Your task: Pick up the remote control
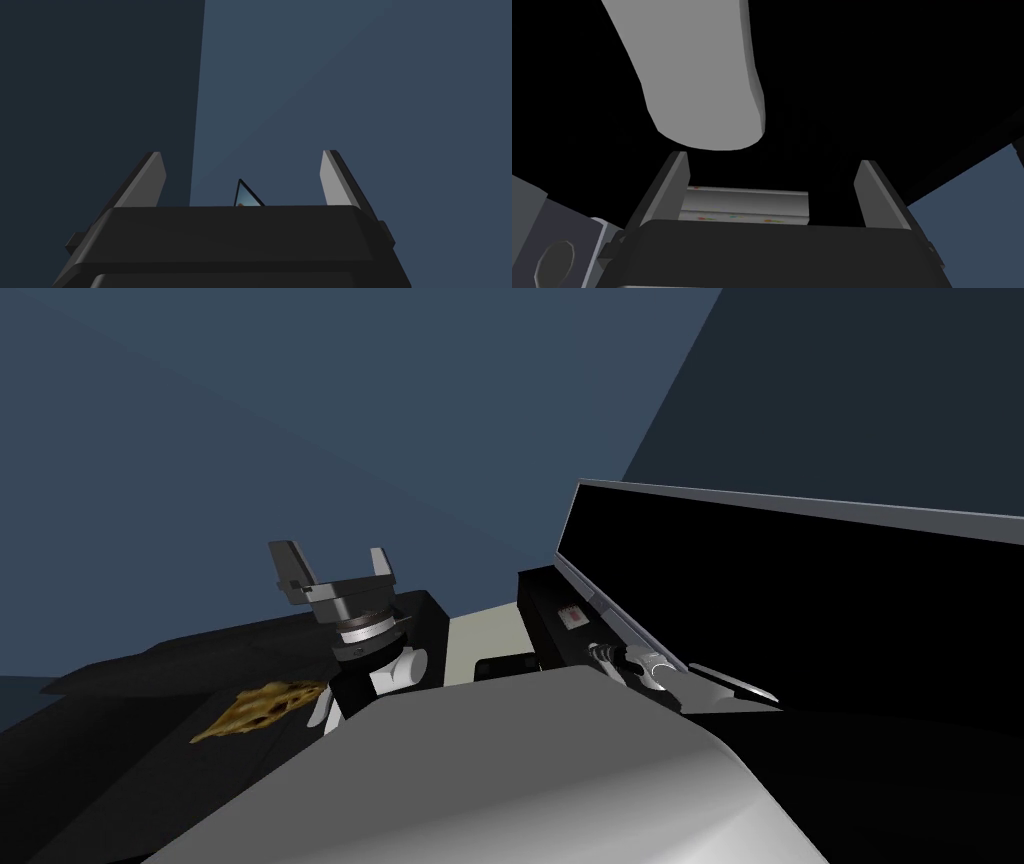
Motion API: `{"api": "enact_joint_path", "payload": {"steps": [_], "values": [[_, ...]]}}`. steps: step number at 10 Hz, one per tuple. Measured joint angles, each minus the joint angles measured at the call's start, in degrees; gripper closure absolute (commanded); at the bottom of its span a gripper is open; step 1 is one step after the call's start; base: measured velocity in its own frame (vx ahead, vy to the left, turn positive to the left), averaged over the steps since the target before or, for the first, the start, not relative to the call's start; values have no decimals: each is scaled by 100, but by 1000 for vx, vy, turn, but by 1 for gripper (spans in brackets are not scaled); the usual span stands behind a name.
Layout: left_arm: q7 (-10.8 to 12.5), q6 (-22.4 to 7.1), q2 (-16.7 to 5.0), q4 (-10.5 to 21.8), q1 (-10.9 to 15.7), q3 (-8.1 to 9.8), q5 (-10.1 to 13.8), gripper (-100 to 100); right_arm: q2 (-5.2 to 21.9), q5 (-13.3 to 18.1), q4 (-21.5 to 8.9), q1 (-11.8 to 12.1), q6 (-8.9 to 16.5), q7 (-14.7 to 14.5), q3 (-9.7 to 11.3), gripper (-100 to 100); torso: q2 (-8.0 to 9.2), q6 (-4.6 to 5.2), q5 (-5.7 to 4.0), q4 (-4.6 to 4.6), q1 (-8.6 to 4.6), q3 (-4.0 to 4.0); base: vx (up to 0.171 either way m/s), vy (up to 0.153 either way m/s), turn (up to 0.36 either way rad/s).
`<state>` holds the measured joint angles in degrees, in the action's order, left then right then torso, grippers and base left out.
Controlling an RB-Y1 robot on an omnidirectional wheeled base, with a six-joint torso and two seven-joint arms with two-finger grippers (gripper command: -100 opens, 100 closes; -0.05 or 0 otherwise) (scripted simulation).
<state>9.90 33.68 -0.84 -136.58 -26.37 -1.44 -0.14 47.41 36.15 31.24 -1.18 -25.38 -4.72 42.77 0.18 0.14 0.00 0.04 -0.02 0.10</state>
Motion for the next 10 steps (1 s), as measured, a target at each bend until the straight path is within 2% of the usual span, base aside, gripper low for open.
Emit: {"api": "enact_joint_path", "payload": {"steps": [2, 4, 5, 6, 7, 8, 9, 10], "values": [[0, 0, 0, 0, 0, 0, 0, 0, -76, -5, -270, -57, -115, -132, -44, -100, -3, 0, 2, -1, 11, -2, -4, -6, 29], [0, 0, 0, 0, 0, 0, 0, 0, -207, 76, -870, -144, -275, -381, 19, -100, 2, -1, 1, 0, 2, 1, -16, -28, 63], [0, 0, 0, 0, 0, 0, 0, 0, -97, 115, -745, -60, -240, -338, 101, -100, 2, 1, 1, 1, 1, 2, -6, -45, 55], [0, 0, 0, 0, 0, 0, 0, 0, -82, 178, -832, -24, -236, -316, 206, -100, 1, 0, -1, 0, -5, 1, -4, -26, 15], [0, 0, 0, 0, 0, 0, 0, 0, -82, 186, -852, -21, -243, -319, 218, 0, -1, 0, 0, 0, 1, -1, 0, 0, 0], [0, 0, 0, 0, 0, 0, 0, 0, -82, 185, -850, -21, -243, -318, 217, -100, -3, 0, 1, 0, 8, -2, 5, -53, 64], [0, 0, 0, 0, 0, 0, 0, 0, -247, 152, -1005, -26, -225, -435, 143, -100, -5, -2, -2, -1, -5, -3, 13, -71, 53], [0, 0, 0, 0, 0, 0, 0, 0, -160, 192, -611, 119, -12, -292, 236, -100, -7, 0, -3, -1, -13, -4, 1, -29, 24]]}}
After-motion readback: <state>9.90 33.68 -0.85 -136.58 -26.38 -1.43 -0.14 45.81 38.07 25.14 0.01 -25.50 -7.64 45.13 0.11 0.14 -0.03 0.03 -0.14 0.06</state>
